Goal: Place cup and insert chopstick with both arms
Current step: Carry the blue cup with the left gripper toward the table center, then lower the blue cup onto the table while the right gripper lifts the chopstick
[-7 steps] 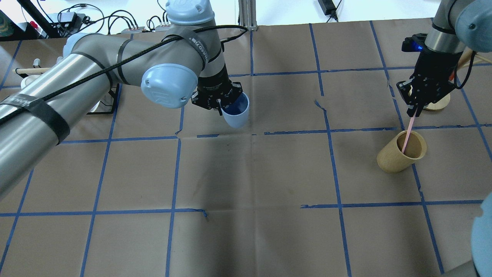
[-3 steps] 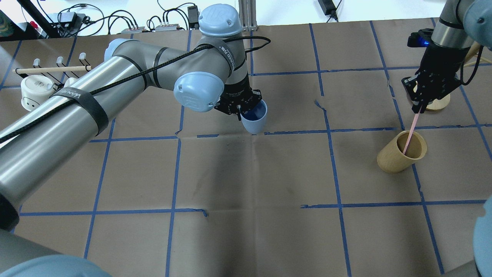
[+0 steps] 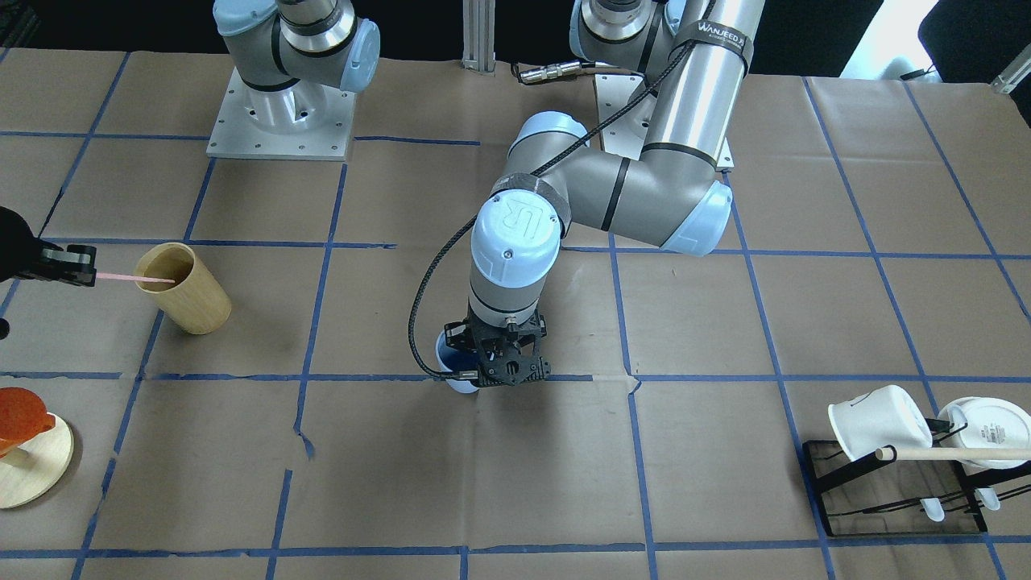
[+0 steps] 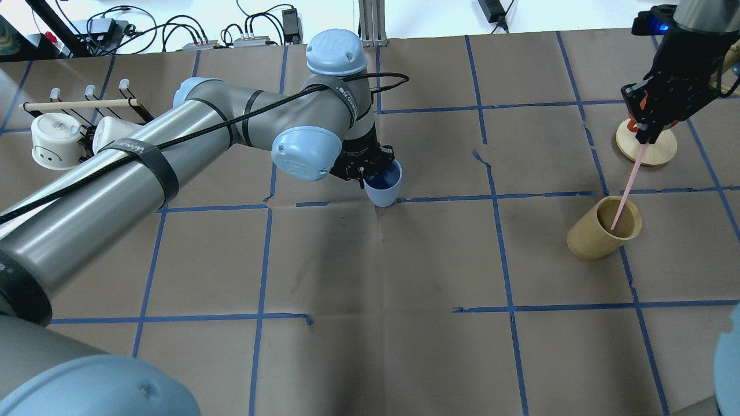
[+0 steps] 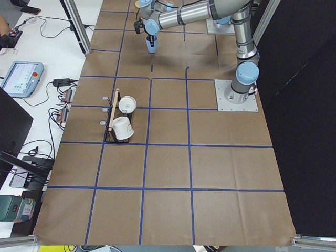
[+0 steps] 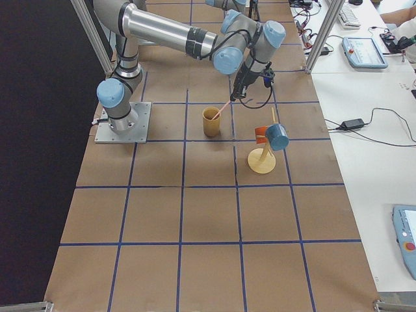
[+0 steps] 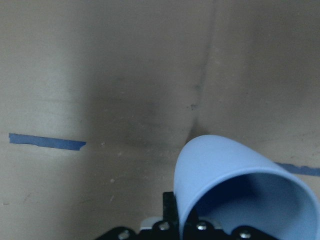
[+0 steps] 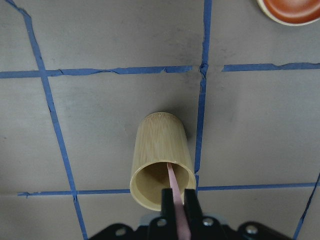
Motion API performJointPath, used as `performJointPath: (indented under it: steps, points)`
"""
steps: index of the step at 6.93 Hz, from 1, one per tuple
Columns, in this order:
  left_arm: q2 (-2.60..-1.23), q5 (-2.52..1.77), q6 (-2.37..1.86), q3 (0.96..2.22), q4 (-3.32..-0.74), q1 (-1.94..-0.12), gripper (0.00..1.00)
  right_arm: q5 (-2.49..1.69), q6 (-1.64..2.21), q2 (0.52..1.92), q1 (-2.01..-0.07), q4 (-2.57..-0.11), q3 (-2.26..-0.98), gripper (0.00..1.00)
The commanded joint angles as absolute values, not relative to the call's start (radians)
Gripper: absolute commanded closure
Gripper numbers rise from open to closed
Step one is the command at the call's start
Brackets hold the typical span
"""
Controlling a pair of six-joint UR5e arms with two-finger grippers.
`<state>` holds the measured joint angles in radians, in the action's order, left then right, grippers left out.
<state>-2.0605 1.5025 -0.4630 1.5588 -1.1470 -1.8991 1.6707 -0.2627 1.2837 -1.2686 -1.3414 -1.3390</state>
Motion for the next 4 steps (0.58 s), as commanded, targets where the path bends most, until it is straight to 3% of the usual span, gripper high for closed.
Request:
performJointPath:
  steps: [1, 2, 4]
  points:
    - [-2.063, 1.508, -0.463, 1.560, -1.141, -1.899, 0.49, 1.648, -0.261, 1.284, -1.273, -1.237, -1.159, 0.92]
    - [-2.071, 1.508, -0.456, 1.559, -1.138, -1.901, 0.00, 1.581, -0.261, 1.284, -1.276, -1.226, -1.099, 0.92]
    - [-2.051, 1.508, -0.454, 1.548, -1.138, -1.896, 0.00, 1.438, -0.262, 1.285, -1.284, -1.244, -1.083, 0.93]
